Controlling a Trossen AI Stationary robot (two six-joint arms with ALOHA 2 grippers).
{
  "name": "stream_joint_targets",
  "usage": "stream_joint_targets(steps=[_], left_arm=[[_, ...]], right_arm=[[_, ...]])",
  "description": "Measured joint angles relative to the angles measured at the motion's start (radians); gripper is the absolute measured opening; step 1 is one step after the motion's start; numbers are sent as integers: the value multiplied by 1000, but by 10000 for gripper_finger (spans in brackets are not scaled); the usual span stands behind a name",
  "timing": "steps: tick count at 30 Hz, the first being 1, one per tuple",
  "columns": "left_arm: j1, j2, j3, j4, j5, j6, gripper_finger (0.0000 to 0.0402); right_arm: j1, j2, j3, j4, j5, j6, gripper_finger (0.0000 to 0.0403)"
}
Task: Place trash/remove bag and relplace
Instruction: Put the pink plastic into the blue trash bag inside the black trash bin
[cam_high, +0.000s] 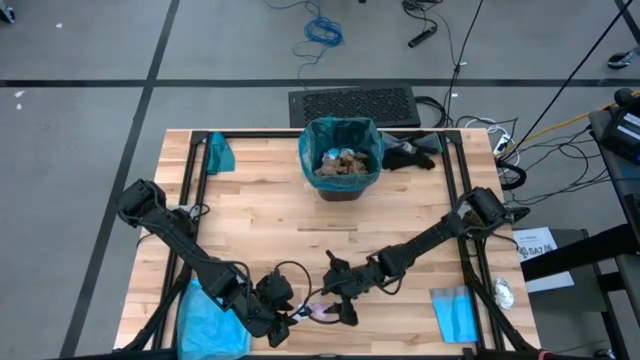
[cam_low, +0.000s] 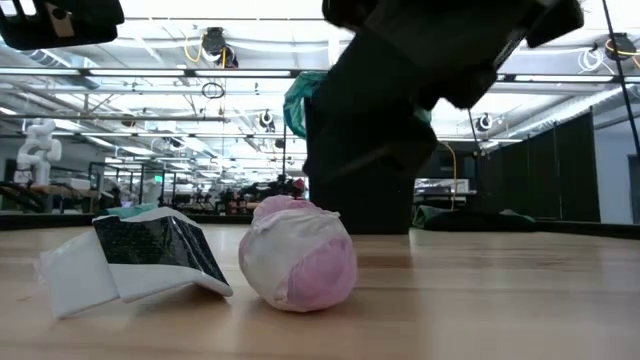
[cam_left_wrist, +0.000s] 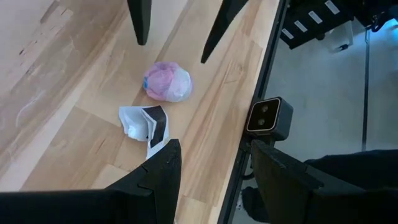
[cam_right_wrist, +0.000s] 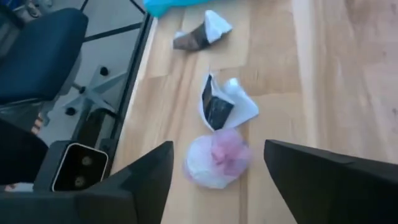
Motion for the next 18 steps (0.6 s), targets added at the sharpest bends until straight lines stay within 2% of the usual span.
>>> stream_joint_targets(steps=[5, 11, 18], left_arm=[[-5, 0, 0, -2, 0, -1, 189], [-4, 0, 0, -17, 0, -12, 189], [-5, 0, 0, -14, 0, -19, 189]], right_arm=[[2, 57, 0, 45, -55, 27, 249], [6, 138, 0, 165, -53, 109, 249], [-4, 217, 71, 175, -47, 163, 249]])
